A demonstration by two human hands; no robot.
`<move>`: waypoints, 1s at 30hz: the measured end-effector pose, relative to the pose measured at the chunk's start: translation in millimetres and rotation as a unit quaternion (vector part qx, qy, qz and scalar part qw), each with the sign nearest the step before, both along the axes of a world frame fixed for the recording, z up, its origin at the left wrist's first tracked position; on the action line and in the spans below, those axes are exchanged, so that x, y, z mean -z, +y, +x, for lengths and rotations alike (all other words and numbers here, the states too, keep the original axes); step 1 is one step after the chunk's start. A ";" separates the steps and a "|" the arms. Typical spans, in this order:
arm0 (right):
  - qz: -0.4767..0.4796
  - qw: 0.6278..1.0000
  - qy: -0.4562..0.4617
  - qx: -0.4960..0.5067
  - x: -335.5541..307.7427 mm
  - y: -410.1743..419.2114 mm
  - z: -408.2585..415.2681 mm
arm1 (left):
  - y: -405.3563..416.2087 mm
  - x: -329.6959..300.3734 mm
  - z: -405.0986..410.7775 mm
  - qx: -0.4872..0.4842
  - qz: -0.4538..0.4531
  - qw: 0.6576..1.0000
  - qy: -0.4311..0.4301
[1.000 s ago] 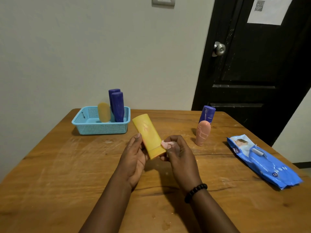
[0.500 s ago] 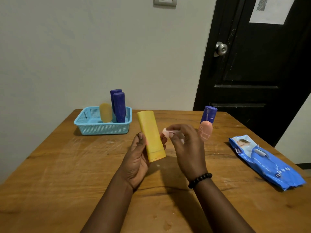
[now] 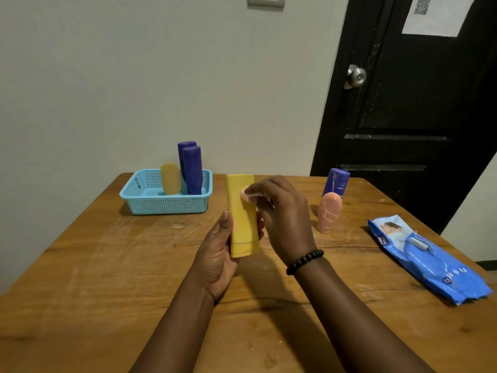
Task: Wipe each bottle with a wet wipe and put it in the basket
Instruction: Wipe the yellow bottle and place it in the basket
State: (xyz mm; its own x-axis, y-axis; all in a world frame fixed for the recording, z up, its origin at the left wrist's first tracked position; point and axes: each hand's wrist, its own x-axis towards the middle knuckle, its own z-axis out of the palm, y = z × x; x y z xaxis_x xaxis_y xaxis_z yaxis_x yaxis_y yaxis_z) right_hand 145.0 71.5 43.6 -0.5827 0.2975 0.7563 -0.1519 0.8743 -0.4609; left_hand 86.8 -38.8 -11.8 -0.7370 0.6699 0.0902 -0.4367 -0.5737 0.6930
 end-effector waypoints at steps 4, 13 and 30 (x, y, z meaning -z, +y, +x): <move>-0.024 0.999 -0.030 -0.017 20.0 -8.3 12.6 | -0.8 1.7 -1.3 -0.023 0.002 1.000 -0.007; -0.064 0.996 -0.049 -0.045 46.2 -17.2 37.6 | 0.1 4.0 0.9 -0.024 -0.005 0.999 -0.027; -0.069 0.997 0.016 -0.002 -13.9 -2.8 9.3 | 2.0 1.1 3.9 0.000 -0.019 0.999 -0.028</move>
State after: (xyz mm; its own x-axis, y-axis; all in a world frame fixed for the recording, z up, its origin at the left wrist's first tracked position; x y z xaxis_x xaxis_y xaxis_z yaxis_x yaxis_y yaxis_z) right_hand 154.2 68.6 57.5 -0.5612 0.3978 0.7258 -0.1721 0.8016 -0.5725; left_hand 90.6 -36.8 -12.9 -0.7404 0.6718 0.0227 -0.4756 -0.5475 0.6885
